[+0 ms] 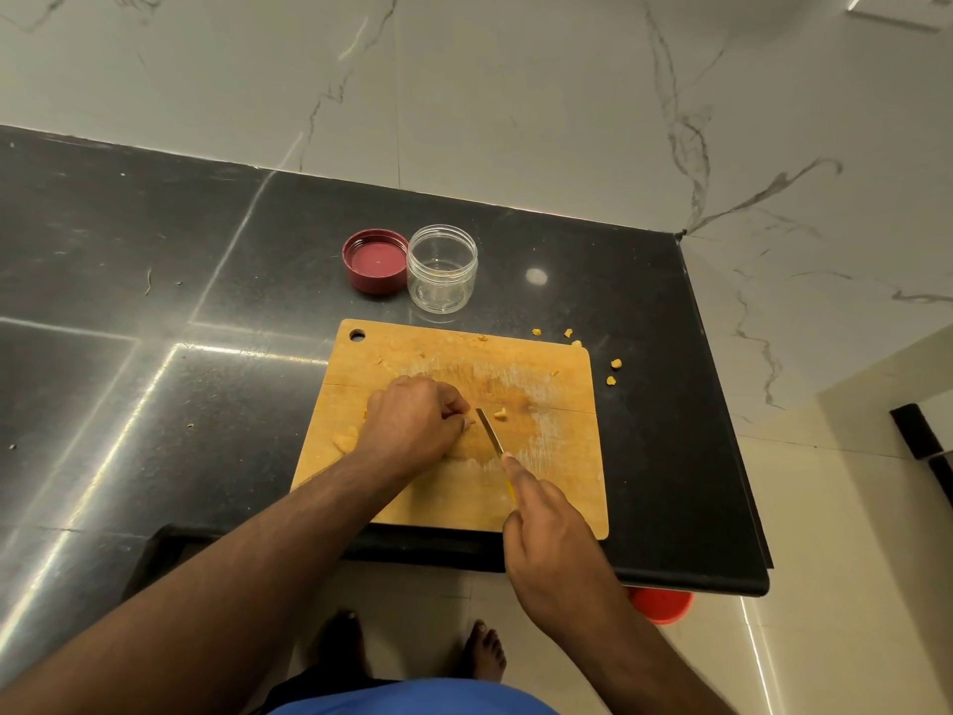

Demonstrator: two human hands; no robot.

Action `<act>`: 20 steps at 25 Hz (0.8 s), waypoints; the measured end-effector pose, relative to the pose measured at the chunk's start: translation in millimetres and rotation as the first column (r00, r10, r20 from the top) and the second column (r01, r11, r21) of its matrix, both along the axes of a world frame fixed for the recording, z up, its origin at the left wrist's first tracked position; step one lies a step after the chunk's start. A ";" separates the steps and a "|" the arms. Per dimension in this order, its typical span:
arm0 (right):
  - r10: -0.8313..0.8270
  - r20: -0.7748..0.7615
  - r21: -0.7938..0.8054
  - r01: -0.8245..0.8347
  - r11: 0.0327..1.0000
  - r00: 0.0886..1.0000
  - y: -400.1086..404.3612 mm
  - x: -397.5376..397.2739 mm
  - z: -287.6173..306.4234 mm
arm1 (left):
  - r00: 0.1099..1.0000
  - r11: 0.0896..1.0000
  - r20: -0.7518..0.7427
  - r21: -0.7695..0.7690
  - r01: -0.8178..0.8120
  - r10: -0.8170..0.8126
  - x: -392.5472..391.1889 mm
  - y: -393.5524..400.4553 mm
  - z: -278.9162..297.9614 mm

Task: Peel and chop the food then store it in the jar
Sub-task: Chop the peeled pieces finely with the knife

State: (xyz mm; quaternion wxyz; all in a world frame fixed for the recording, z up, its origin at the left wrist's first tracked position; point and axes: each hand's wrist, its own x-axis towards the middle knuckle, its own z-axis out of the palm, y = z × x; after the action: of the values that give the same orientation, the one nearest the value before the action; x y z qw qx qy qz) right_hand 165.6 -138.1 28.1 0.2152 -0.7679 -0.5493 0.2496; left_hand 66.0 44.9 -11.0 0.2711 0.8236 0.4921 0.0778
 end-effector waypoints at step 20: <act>0.021 -0.033 -0.027 -0.022 0.999 0.999 3.5 -6.3 -7.4 | 1.000 0.999 -0.004 -0.027 -0.021 0.021 2.5 2.3 -0.1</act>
State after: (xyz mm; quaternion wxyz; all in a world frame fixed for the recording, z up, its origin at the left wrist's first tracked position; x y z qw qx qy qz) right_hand 159.3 -134.6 20.6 0.2108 -0.7607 -0.5504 0.2719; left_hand 68.5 47.2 -11.1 0.2802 0.8148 0.5023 0.0723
